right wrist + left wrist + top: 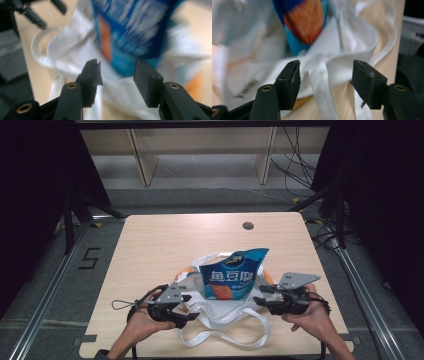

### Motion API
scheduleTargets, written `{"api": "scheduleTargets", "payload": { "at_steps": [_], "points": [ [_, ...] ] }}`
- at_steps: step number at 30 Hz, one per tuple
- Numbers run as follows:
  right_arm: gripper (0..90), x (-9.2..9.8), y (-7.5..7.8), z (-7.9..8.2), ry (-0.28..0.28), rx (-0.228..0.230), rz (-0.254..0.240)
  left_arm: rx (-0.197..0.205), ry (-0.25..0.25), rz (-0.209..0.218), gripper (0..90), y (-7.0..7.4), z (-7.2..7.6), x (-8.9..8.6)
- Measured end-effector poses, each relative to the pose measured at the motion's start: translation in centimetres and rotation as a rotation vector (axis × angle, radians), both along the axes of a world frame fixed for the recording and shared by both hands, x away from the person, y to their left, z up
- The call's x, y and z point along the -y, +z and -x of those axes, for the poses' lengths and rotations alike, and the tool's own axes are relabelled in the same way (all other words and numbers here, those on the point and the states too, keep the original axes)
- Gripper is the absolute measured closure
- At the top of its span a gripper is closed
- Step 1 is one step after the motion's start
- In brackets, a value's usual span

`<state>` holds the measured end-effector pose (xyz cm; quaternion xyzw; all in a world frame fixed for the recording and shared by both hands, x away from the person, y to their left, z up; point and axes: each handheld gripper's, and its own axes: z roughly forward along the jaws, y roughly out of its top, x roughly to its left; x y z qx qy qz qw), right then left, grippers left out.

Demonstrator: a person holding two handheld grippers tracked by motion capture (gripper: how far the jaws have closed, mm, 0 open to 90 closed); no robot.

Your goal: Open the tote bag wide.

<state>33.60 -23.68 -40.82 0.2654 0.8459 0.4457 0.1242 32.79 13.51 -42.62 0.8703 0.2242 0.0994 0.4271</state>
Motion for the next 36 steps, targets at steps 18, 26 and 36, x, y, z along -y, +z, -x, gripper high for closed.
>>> {"api": "scheduleTargets", "payload": {
  "at_steps": [18,26,36],
  "points": [
    [88.2,0.7,-2.3,-6.9,-0.140,0.068,0.160,0.111,0.252,-0.038,76.6,-1.3,-8.2,-0.9],
    [88.7,1.2,-1.6,-9.8,-0.268,0.104,0.081,0.089,0.357,0.107,86.1,-2.2,-13.1,-0.2],
    [88.7,0.2,-8.3,-12.1,-0.278,0.009,0.265,-0.030,0.335,-0.008,85.7,-7.9,-15.7,1.2]
  ]
}}
